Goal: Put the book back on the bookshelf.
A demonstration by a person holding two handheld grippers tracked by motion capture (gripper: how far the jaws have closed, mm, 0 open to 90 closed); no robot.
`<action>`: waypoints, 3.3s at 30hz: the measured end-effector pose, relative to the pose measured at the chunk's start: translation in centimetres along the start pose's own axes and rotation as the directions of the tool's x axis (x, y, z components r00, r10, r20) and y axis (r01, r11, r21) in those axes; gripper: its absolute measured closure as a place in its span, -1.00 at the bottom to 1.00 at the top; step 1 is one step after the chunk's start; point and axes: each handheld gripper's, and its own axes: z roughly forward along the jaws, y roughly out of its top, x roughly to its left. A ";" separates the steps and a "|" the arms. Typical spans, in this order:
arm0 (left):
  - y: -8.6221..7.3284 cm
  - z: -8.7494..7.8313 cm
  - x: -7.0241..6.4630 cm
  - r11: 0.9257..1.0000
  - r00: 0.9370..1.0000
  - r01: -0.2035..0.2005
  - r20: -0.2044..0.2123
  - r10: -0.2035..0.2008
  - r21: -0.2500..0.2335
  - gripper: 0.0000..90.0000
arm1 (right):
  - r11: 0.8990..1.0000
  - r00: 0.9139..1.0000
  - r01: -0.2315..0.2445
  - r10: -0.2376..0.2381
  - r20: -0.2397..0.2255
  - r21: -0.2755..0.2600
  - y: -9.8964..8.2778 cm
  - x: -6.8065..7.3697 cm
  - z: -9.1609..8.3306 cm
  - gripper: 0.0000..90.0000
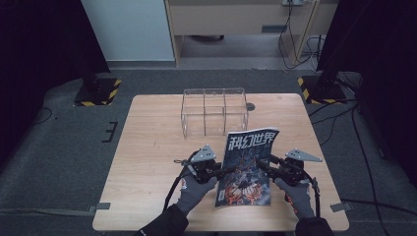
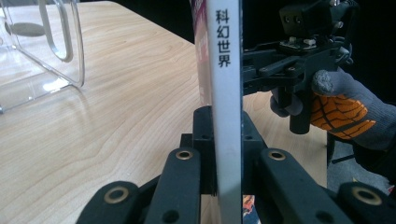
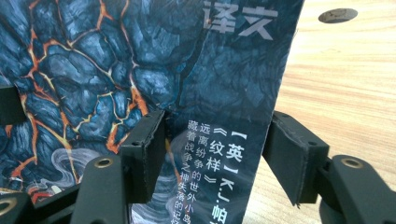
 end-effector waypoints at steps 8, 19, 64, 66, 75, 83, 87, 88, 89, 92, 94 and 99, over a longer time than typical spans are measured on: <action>0.3 -0.2 -0.2 0.998 0.998 -0.049 0.029 0.050 -0.038 0.83 | 0.998 1.000 0.012 -0.012 -0.007 -0.064 0.4 0.1 -0.6 -0.01; 0.1 0.3 -0.3 0.994 0.994 -0.109 -0.001 0.109 0.024 0.72 | 0.996 0.999 0.029 -0.028 0.019 -0.086 0.3 0.1 -0.9 0.17; 3.3 -4.9 0.3 0.993 0.993 -0.061 -0.106 0.050 -0.098 0.83 | 0.998 0.951 0.055 -0.045 0.307 -0.024 -0.4 -2.4 -1.1 -0.62; 3.5 -5.2 0.3 0.992 0.993 -0.061 -0.110 0.050 -0.107 0.83 | 0.999 0.945 0.054 -0.049 0.323 -0.008 -0.5 -2.6 -1.0 -0.62; 4.3 -7.0 0.7 0.986 0.990 -0.055 -0.135 0.034 -0.156 0.83 | 0.989 0.916 0.049 -0.100 0.389 0.138 -1.4 -3.7 -0.3 -0.72; 4.6 -8.0 1.1 0.981 0.990 -0.046 -0.143 0.019 -0.189 0.83 | 0.978 0.906 0.038 -0.121 0.405 0.207 -1.9 -4.3 -0.1 -0.73; 4.9 -8.7 1.2 0.978 0.988 -0.044 -0.151 0.013 -0.206 0.83 | 0.976 0.903 0.036 -0.124 0.410 0.215 -2.0 -4.6 -0.1 -0.73; 5.0 -8.8 1.2 0.976 0.988 -0.045 -0.152 0.012 -0.212 0.83 | 0.977 0.903 0.028 -0.116 0.414 0.213 -2.0 -4.6 -0.2 -0.73; 5.0 -9.1 1.2 0.976 0.988 -0.046 -0.156 0.012 -0.215 0.83 | 0.976 0.902 0.026 -0.116 0.416 0.215 -2.0 -4.6 -0.2 -0.73; 5.2 -9.6 1.4 0.972 0.987 -0.044 -0.163 0.006 -0.231 0.83 | 0.975 0.901 0.028 -0.120 0.417 0.221 -2.1 -4.9 -0.2 -0.74; 5.2 -9.8 1.5 0.971 0.986 -0.042 -0.168 0.002 -0.236 0.83 | 0.975 0.899 0.024 -0.118 0.421 0.222 -2.1 -4.9 -0.2 -0.74; 5.3 -10.3 1.8 0.968 0.985 -0.035 -0.174 -0.009 -0.248 0.83 | 0.972 0.896 0.024 -0.124 0.427 0.233 -2.2 -5.2 -0.2 -0.74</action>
